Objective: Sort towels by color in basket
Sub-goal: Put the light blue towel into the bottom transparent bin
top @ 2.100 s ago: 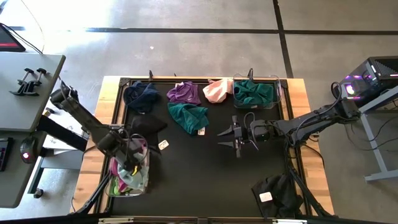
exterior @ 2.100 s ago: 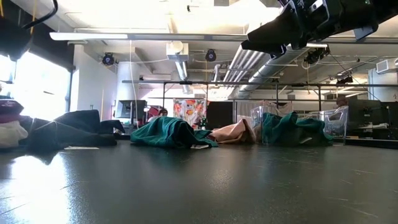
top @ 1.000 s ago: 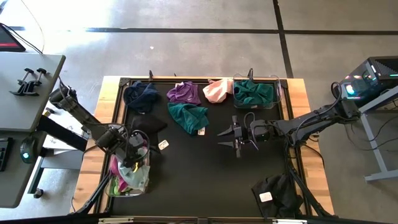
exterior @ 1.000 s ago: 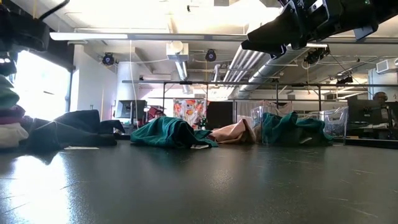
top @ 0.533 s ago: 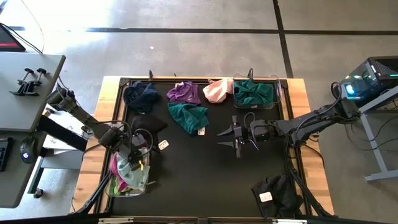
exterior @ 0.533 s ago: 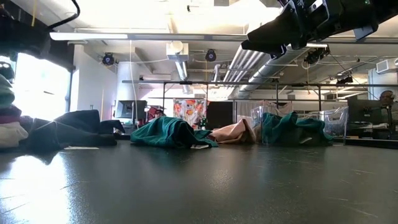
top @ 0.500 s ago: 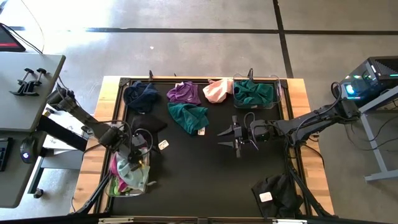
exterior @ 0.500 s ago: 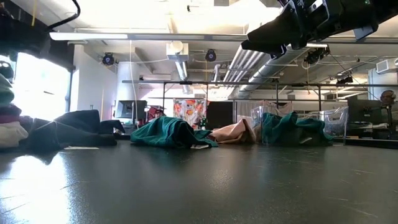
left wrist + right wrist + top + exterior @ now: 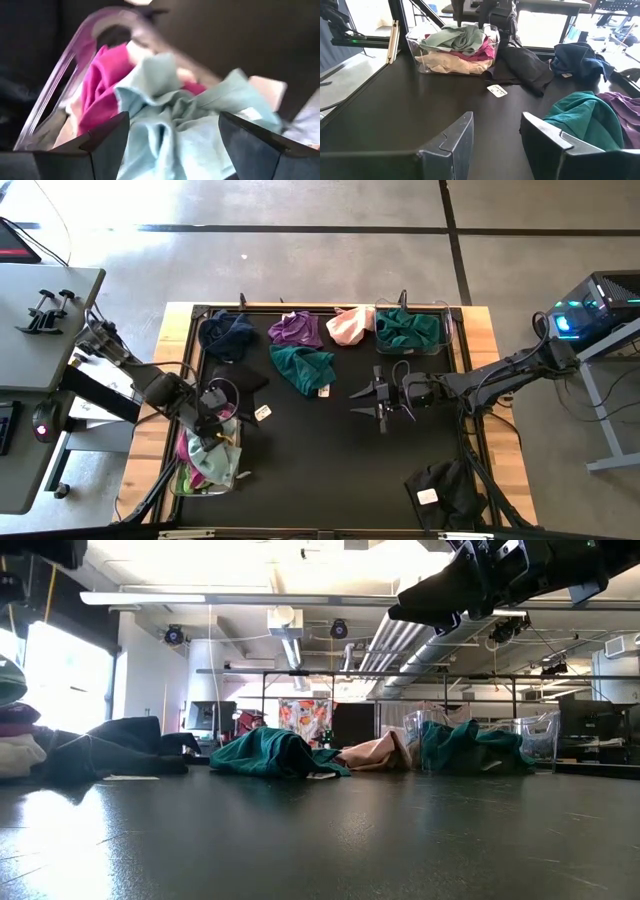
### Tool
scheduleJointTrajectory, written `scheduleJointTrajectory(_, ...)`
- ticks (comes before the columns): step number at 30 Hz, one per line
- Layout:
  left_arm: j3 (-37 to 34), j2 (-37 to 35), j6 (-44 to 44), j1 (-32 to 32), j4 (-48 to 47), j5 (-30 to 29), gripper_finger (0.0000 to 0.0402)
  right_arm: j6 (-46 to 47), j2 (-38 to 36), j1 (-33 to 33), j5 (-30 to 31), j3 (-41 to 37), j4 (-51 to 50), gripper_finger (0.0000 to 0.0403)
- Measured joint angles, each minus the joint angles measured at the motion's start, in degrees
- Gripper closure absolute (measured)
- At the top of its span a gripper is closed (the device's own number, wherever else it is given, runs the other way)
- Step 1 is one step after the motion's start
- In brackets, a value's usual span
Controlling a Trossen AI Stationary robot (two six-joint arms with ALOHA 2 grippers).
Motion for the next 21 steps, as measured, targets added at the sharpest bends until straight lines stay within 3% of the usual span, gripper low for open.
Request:
scheduleJointTrajectory(9,1.1,0.8,1.6,-6.4,11.0,-10.4,0.0116,-0.9,0.3,0.0,0.0,0.0,0.0,0.0247)
scheduleJointTrajectory(21,1.1,6.3,-18.9,-17.6,5.9,-12.7,0.0124,0.1,4.4,0.0,0.0,0.0,2.0,0.0247)
